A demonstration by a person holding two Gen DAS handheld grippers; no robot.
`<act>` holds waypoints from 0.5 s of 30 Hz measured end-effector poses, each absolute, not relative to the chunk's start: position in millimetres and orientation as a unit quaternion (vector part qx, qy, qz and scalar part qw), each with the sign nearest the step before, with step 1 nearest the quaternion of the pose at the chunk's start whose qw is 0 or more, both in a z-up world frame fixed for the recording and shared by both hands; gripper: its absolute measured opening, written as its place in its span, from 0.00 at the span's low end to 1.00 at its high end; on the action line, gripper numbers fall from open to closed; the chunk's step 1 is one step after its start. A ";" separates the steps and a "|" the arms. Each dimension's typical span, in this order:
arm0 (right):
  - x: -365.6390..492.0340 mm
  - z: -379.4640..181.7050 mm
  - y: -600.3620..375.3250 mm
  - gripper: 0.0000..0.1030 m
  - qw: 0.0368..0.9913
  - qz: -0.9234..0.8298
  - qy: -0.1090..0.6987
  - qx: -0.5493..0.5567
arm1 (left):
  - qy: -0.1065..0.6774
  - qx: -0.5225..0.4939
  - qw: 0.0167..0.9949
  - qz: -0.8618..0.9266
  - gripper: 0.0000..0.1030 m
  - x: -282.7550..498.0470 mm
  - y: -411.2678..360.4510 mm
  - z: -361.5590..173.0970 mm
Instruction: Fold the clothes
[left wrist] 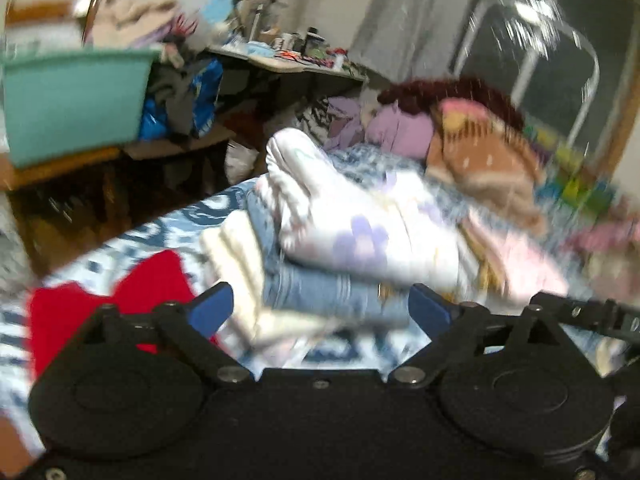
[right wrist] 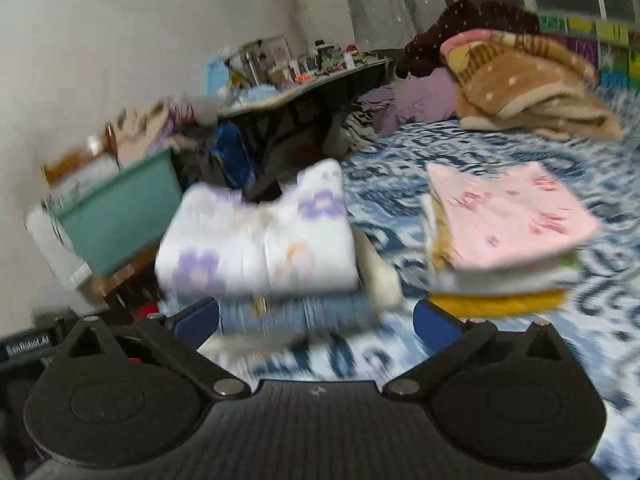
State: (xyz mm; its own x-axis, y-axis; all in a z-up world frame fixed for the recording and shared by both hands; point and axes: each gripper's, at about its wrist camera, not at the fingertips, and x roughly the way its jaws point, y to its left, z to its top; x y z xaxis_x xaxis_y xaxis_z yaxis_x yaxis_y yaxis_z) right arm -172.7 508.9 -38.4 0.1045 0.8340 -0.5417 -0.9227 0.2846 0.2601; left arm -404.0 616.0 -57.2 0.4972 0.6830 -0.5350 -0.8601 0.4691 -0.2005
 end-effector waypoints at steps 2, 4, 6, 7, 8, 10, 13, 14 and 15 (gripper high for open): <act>-188.0 -33.6 487.5 1.00 0.743 0.589 0.303 -0.092 | 0.208 -0.201 0.835 0.468 0.94 -404.4 589.4 -51.4; -200.3 -28.2 468.3 1.00 0.745 0.584 0.306 -0.104 | 0.209 -0.183 0.835 0.475 0.98 -408.3 565.4 -44.1; -211.7 -22.3 451.6 1.00 0.749 0.576 0.307 -0.114 | 0.205 -0.176 0.832 0.484 1.00 -413.6 543.2 -34.9; -217.4 -19.8 443.7 1.00 0.752 0.572 0.305 -0.118 | 0.206 -0.172 0.828 0.491 1.00 -415.8 533.3 -30.5; -223.0 -17.2 435.9 1.00 0.755 0.568 0.303 -0.122 | 0.208 -0.170 0.825 0.497 1.00 -417.8 524.6 -25.7; -233.3 -11.2 421.0 1.00 0.759 0.565 0.297 -0.128 | 0.209 -0.166 0.823 0.502 1.00 -422.7 508.3 -16.4; -243.3 -0.6 401.5 1.00 0.763 0.563 0.291 -0.122 | 0.209 -0.158 0.825 0.501 1.00 -429.1 486.8 -4.2; -246.0 3.3 395.2 1.00 0.765 0.563 0.290 -0.118 | 0.206 -0.155 0.825 0.502 1.00 -431.6 480.5 -0.9; -248.0 6.6 390.0 1.00 0.767 0.562 0.288 -0.115 | 0.202 -0.151 0.826 0.504 1.00 -434.2 474.0 2.4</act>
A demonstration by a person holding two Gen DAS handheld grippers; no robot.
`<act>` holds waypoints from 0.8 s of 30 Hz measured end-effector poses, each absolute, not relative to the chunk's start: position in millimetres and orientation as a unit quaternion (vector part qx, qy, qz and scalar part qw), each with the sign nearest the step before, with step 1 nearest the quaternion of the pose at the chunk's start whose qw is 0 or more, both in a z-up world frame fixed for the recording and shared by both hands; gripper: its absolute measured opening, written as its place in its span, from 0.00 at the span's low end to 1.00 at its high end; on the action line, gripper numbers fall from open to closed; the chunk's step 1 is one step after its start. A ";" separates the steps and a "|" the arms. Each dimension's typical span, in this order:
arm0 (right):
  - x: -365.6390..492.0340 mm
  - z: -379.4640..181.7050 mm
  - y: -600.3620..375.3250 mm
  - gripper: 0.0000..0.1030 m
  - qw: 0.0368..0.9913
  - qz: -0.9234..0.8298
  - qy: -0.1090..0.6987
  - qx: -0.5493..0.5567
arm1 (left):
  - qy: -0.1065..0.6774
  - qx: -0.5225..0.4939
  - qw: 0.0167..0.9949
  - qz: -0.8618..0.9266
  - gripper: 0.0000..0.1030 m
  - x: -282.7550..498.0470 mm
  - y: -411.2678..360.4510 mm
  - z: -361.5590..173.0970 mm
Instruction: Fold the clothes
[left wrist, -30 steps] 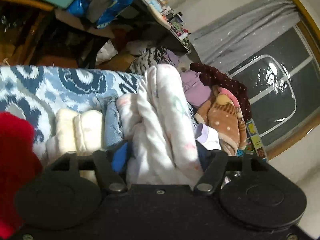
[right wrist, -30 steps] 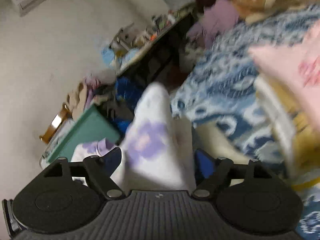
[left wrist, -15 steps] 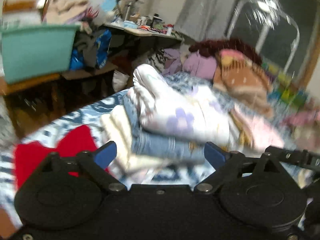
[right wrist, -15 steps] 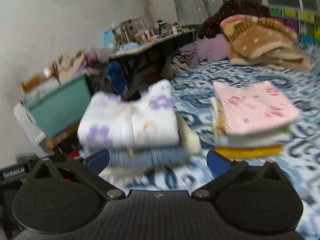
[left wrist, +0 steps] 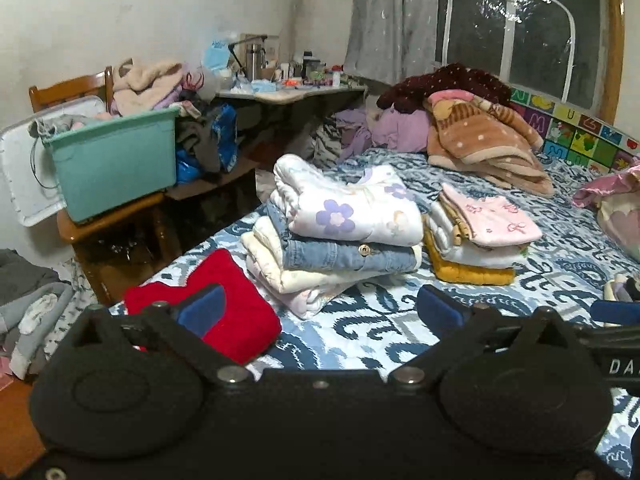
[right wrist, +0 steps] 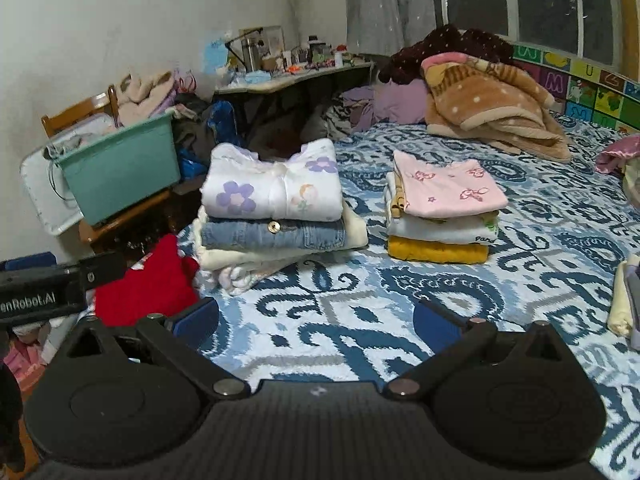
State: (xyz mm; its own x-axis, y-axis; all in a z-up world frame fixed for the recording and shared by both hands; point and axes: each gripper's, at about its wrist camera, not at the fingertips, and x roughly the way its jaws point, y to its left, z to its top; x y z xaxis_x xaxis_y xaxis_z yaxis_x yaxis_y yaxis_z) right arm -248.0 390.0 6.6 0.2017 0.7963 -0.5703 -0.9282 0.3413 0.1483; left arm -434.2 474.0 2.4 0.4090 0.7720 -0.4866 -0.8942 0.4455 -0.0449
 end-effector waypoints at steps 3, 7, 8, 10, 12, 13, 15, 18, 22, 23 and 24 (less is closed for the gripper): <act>-252.5 15.1 376.8 1.00 0.770 0.562 0.283 -0.106 | 0.200 -0.139 0.828 0.504 1.00 -437.7 458.4 9.0; -256.9 22.6 363.8 1.00 0.774 0.561 0.276 -0.102 | 0.200 -0.133 0.830 0.504 1.00 -438.1 447.4 13.6; -257.3 23.6 361.4 1.00 0.774 0.561 0.275 -0.101 | 0.200 -0.135 0.830 0.503 1.00 -438.0 446.3 14.2; -257.5 25.0 358.0 1.00 0.775 0.560 0.276 -0.099 | 0.201 -0.136 0.830 0.502 1.00 -437.1 444.3 15.6; -257.6 25.5 356.3 1.00 0.776 0.559 0.274 -0.099 | 0.202 -0.133 0.830 0.502 1.00 -435.8 442.4 17.2; -257.9 25.7 356.0 1.00 0.777 0.558 0.274 -0.099 | 0.202 -0.132 0.830 0.503 1.00 -434.9 441.9 17.8; -259.5 25.0 357.0 1.00 0.777 0.559 0.273 -0.099 | 0.203 -0.130 0.828 0.506 1.00 -433.3 441.2 18.5; -259.5 23.4 359.7 1.00 0.777 0.557 0.275 -0.098 | 0.205 -0.125 0.825 0.511 1.00 -432.0 440.8 18.9; -258.0 19.7 362.5 1.00 0.776 0.557 0.279 -0.098 | 0.207 -0.129 0.824 0.512 1.00 -432.0 443.4 19.1; -257.6 18.9 363.6 1.00 0.776 0.557 0.280 -0.098 | 0.207 -0.127 0.823 0.513 1.00 -432.1 443.4 19.3; -257.3 18.2 364.6 1.00 0.775 0.557 0.281 -0.099 | 0.208 -0.126 0.823 0.513 1.00 -431.7 443.8 19.4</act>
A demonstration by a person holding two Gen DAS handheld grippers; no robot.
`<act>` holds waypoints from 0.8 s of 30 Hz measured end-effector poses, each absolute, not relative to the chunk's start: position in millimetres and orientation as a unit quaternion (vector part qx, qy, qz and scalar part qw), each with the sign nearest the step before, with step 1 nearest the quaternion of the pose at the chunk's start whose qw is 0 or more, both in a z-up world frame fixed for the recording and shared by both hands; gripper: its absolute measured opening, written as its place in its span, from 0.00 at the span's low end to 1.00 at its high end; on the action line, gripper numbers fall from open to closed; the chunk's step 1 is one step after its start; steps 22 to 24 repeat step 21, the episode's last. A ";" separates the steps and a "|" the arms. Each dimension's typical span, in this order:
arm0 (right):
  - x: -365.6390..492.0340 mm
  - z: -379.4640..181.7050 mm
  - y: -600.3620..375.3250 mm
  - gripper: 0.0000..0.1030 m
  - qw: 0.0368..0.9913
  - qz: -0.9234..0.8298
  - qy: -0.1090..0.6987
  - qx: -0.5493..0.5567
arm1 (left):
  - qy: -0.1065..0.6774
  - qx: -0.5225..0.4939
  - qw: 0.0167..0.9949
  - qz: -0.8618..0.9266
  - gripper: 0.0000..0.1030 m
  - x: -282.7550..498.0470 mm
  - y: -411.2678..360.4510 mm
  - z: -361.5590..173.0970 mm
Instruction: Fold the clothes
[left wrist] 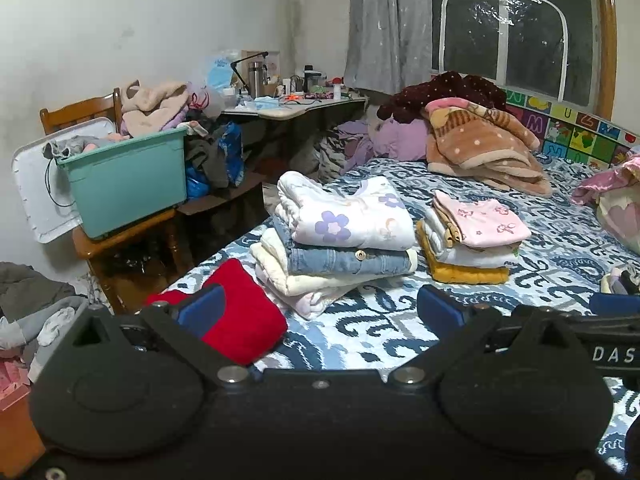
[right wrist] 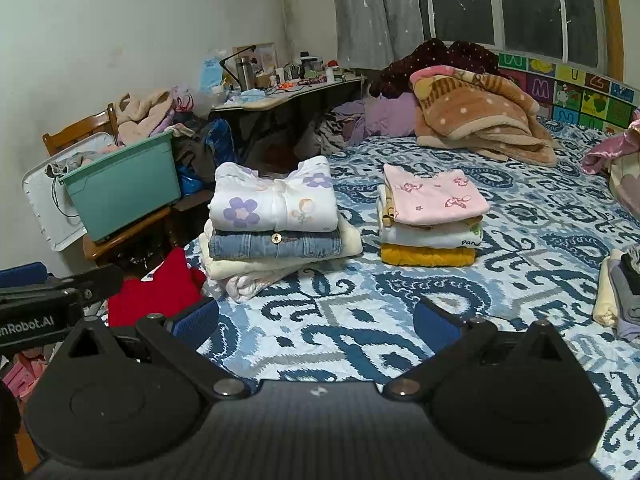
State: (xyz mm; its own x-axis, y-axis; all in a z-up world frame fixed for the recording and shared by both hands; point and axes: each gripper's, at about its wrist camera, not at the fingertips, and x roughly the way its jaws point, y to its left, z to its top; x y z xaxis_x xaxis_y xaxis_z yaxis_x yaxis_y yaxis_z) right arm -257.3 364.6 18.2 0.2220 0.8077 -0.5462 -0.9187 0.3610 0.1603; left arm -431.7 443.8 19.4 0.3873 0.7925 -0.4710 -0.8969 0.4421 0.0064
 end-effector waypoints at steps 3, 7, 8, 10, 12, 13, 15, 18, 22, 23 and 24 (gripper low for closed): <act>-257.9 17.6 366.8 1.00 0.774 0.558 0.283 -0.099 | 0.209 -0.124 0.824 0.512 1.00 -431.1 444.4 19.2; -259.1 18.8 368.8 1.00 0.773 0.560 0.281 -0.098 | 0.206 -0.121 0.824 0.513 1.00 -431.2 443.7 19.2; -259.1 19.0 368.9 1.00 0.773 0.560 0.281 -0.097 | 0.205 -0.124 0.825 0.512 1.00 -431.7 444.4 19.1; -258.7 19.3 368.9 1.00 0.772 0.561 0.283 -0.095 | 0.204 -0.131 0.827 0.508 1.00 -432.7 446.1 18.8; -258.9 20.3 368.7 1.00 0.772 0.561 0.283 -0.095 | 0.203 -0.135 0.828 0.505 1.00 -432.6 447.2 18.3; -258.8 21.0 368.5 1.00 0.772 0.561 0.282 -0.095 | 0.203 -0.137 0.828 0.504 1.00 -432.1 447.6 18.2; -258.5 21.1 368.1 1.00 0.773 0.561 0.283 -0.094 | 0.204 -0.139 0.830 0.501 1.00 -431.1 448.4 18.5; -257.9 20.5 367.7 1.00 0.773 0.561 0.284 -0.091 | 0.206 -0.142 0.831 0.498 1.00 -429.8 449.8 18.2; -256.8 19.1 367.3 1.00 0.772 0.560 0.286 -0.089 | 0.203 -0.134 0.831 0.500 1.00 -428.4 447.9 18.5; -256.8 19.1 367.3 1.00 0.772 0.560 0.286 -0.089 | 0.203 -0.134 0.831 0.500 1.00 -428.4 447.9 18.5; -256.8 19.1 367.3 1.00 0.772 0.560 0.286 -0.089 | 0.203 -0.134 0.831 0.500 1.00 -428.4 447.9 18.5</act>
